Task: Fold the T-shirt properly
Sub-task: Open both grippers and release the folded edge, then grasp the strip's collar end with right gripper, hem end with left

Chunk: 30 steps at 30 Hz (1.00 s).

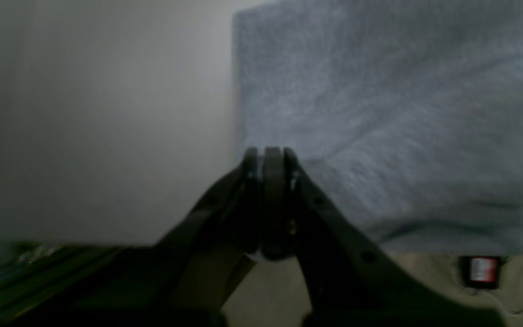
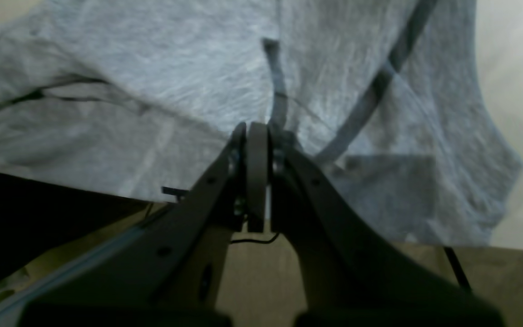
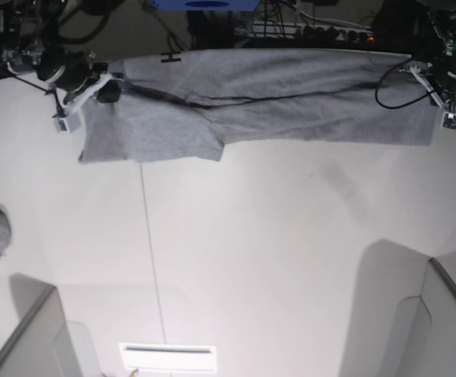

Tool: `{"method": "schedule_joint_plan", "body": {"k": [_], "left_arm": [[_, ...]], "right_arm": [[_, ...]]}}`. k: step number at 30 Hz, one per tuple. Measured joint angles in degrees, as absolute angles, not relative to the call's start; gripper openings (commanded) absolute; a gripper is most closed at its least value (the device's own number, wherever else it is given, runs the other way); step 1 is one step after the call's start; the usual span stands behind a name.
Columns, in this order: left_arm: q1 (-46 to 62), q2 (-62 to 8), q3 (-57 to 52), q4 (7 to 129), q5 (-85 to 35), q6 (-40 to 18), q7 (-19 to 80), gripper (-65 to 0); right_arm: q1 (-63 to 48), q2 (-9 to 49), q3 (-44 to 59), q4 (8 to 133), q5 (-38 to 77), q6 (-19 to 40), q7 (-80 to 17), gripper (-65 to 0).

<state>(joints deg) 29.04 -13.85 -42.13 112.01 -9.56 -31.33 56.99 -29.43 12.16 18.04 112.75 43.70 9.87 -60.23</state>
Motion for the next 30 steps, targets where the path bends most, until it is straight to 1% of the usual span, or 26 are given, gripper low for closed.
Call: {"method": "schedule_joint_plan", "body": {"k": [3,9,10,11,12,13,14,16,18,19,20,21,22,23,24,26,27,28,30], "left_arm": [[28.4,-12.5,-42.2,111.7,-5.9,-31.4,56.8,-65.0],[28.4,-12.2,-42.1,111.7,-5.6,-31.5,56.8,-65.0],[28.4,-12.2,-42.1,111.7,-5.6,-31.5,56.8,-63.5],[28.4,-12.2,-42.1,111.7,-5.5,-31.5,56.8,-57.3],[28.4,-12.2,-42.1,111.7,-5.2,-31.5,56.8,-50.0],[28.4,-12.2,-42.1,111.7,-5.0,-31.5,56.8,-43.4],[28.4,-12.3,-42.2,111.7,-5.0,-31.5,56.8,-36.5],[28.4,-12.3,-42.6,111.7,-4.8,-31.5,56.8,-25.0],[28.4,-12.2,-42.8,111.7,-4.8,-31.5,56.8,-16.5],[28.4,-12.2,-42.8,111.7,-4.9,-31.5,56.8,-14.6],[28.4,-12.2,-42.8,111.8,-5.1,-31.5,56.8,-14.6],[28.4,-12.3,-42.8,111.8,-5.0,-31.5,56.8,-16.6],[27.7,-12.2,-42.9,111.8,-4.9,-31.5,57.0,-20.2],[26.7,-11.9,-43.0,111.8,-4.7,-31.5,57.1,-25.2],[25.3,-11.7,-43.4,111.7,-4.8,-31.5,57.0,-32.9],[22.6,-10.7,-44.3,111.1,-5.2,-31.5,56.2,-52.2],[21.0,-9.8,-44.8,110.2,-4.8,-31.5,56.2,-63.5],[19.7,-9.4,-44.8,108.9,-4.3,-31.4,56.4,-65.0],[17.8,-9.0,-44.5,105.9,-4.7,-31.5,56.8,-65.0]], "right_arm": [[-29.4,12.2,18.0,111.6,43.7,9.8,-60.3,-65.0],[-29.5,13.5,18.0,111.6,43.9,9.8,-60.3,-65.0],[-29.4,13.8,18.0,111.6,43.9,9.8,-60.2,-58.8],[-29.5,14.1,18.0,111.6,43.9,9.8,-60.1,-52.1],[-29.5,14.1,18.1,111.6,43.6,9.8,-60.2,-46.7],[-29.5,14.1,18.1,111.6,43.5,9.8,-60.2,-44.3],[-29.6,14.1,18.1,111.6,43.6,9.8,-60.3,-44.3],[-29.6,14.0,18.1,111.7,43.7,9.8,-60.3,-45.9],[-29.6,14.0,18.1,113.0,43.4,9.7,-60.6,-48.3],[-29.6,14.0,18.2,114.0,43.4,9.6,-60.5,-49.4],[-29.6,14.1,18.2,114.8,43.7,9.6,-60.2,-50.9],[-29.2,14.1,18.0,114.9,44.1,9.9,-59.3,-53.4],[-28.5,14.1,17.8,114.8,43.9,9.9,-58.3,-56.9],[-27.7,14.6,17.5,114.5,44.0,9.9,-57.2,-60.9],[-26.7,15.6,17.1,114.0,44.4,10.0,-55.5,-65.0],[-24.2,17.7,16.0,112.2,43.9,10.0,-54.0,-65.0],[-22.4,18.6,15.0,110.3,43.9,9.9,-53.9,-65.0],[-20.8,18.9,14.2,108.3,43.8,10.0,-53.8,-65.0],[-18.2,19.2,12.6,104.5,43.6,9.6,-53.6,-65.0]]}}
